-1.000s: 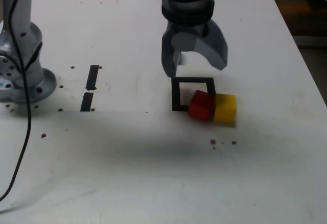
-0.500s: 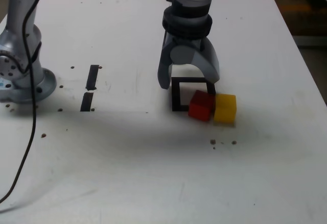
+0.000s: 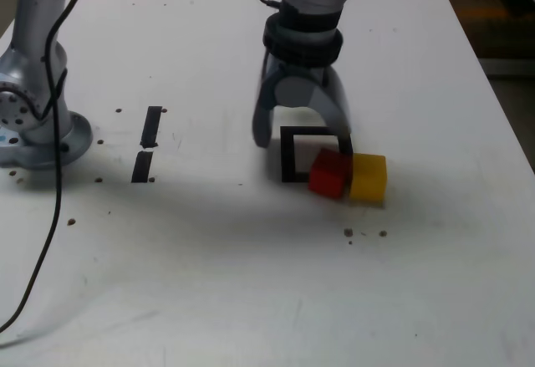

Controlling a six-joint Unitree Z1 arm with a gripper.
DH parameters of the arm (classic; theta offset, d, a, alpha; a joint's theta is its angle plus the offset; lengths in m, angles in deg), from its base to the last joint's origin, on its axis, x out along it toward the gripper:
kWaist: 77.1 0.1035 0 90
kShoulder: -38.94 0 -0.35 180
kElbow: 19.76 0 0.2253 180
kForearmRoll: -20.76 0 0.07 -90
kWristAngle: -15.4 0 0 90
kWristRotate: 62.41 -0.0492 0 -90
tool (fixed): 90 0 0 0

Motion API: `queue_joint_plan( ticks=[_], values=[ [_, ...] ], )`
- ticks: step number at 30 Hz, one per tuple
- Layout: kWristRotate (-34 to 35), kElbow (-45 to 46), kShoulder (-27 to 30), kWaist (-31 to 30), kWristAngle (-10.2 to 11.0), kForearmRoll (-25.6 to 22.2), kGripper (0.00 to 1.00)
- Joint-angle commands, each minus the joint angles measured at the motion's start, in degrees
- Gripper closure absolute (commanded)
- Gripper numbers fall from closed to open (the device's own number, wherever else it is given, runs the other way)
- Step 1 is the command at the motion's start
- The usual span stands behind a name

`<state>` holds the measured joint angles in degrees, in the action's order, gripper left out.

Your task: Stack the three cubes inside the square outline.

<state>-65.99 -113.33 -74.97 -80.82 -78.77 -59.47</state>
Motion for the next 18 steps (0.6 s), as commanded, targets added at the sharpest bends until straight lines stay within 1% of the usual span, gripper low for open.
queue_joint_plan(
  ticks=[1, 4, 10, 18],
  values=[
    [0.2, 0.1, -0.5, 0.4, -0.2, -1.7, 0.06],
    [0.5, -0.1, -1.0, 0.6, -0.4, -3.8, 0.06],
    [0.6, -0.3, -1.9, 0.6, -0.9, -6.0, 0.06],
    [0.6, -2.0, -3.1, 0.7, -0.9, -6.5, 0.05]
  ],
)
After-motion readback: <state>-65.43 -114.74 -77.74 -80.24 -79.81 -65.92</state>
